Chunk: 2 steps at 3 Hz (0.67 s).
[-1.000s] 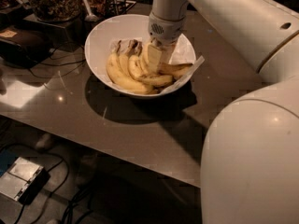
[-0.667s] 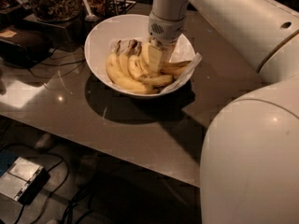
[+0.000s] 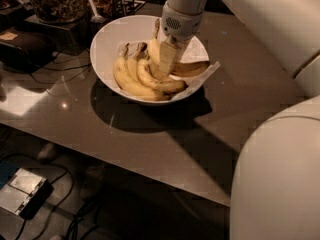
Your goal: Pick banana from white bowl
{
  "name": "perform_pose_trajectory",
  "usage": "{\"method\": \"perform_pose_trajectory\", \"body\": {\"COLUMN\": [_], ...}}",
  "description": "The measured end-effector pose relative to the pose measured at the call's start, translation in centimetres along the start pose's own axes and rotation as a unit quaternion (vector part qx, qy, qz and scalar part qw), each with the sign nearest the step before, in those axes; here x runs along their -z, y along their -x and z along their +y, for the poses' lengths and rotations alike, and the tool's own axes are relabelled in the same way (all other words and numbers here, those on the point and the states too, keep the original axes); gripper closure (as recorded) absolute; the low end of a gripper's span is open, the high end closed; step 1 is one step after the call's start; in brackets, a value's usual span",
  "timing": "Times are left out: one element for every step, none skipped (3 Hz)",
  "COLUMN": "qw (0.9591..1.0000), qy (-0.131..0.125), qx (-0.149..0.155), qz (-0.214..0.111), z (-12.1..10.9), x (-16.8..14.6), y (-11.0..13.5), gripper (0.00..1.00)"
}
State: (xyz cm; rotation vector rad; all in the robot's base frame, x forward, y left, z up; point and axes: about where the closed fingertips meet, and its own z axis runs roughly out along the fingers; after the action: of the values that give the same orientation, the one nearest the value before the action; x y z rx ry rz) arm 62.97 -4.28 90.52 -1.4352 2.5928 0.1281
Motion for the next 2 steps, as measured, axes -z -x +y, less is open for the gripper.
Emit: {"method": "perform_pose_trajectory", "body": {"qw": [0.9998,0.9995], "qy": [0.003,0.003], "qx": [0.015,0.026], "qz": [-0.009,-0.014], "z": [0.8,1.7], "x": [2.0,3.9], "y": [-0.7,-1.6], "gripper": [1.00,1.00]}}
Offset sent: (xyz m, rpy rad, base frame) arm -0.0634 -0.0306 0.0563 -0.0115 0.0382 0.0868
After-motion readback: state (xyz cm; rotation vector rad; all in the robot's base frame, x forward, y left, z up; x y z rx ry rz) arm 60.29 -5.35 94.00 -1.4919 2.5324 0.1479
